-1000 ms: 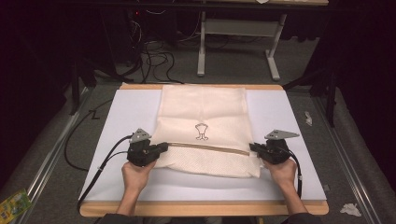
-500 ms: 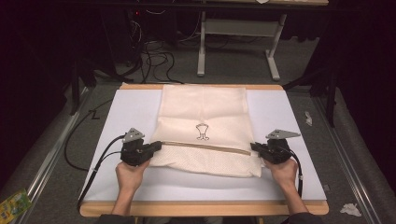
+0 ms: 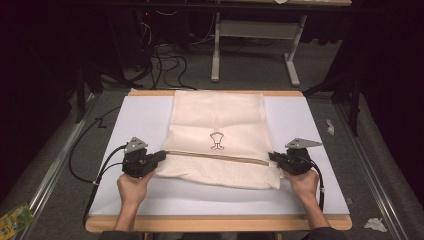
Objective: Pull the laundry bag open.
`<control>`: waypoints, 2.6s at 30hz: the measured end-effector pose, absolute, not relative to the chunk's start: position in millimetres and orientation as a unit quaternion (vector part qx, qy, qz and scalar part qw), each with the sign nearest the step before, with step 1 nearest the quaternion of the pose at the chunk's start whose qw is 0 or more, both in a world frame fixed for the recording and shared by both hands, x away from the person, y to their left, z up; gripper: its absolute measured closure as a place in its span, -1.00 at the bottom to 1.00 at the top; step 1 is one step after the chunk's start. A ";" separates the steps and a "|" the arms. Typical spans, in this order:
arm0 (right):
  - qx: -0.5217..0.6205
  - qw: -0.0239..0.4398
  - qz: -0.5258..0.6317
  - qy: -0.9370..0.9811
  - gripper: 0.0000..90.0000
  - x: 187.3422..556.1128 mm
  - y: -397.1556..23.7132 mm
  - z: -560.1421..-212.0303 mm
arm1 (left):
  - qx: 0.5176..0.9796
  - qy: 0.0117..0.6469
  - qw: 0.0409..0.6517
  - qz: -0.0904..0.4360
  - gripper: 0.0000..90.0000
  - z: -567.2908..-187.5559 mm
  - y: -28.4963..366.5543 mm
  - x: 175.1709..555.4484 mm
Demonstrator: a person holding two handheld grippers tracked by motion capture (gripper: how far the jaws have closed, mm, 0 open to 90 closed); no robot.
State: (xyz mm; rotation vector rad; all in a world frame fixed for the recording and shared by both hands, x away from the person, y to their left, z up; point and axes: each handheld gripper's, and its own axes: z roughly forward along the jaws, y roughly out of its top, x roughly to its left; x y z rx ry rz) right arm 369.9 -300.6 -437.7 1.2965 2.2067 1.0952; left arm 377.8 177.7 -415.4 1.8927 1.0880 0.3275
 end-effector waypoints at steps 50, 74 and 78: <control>0.479 0.173 0.375 0.774 0.93 372.3 -312.2 -442.1 | 0.778 0.443 0.425 0.131 0.93 -425.5 176.3 379.8; 0.484 0.162 0.364 0.779 0.86 372.4 -311.2 -452.6 | 0.789 0.442 0.408 0.128 0.92 -429.5 173.4 379.0; 0.485 0.163 0.362 0.780 0.81 371.9 -310.6 -452.4 | 0.792 0.442 0.403 0.126 0.92 -431.1 173.7 378.8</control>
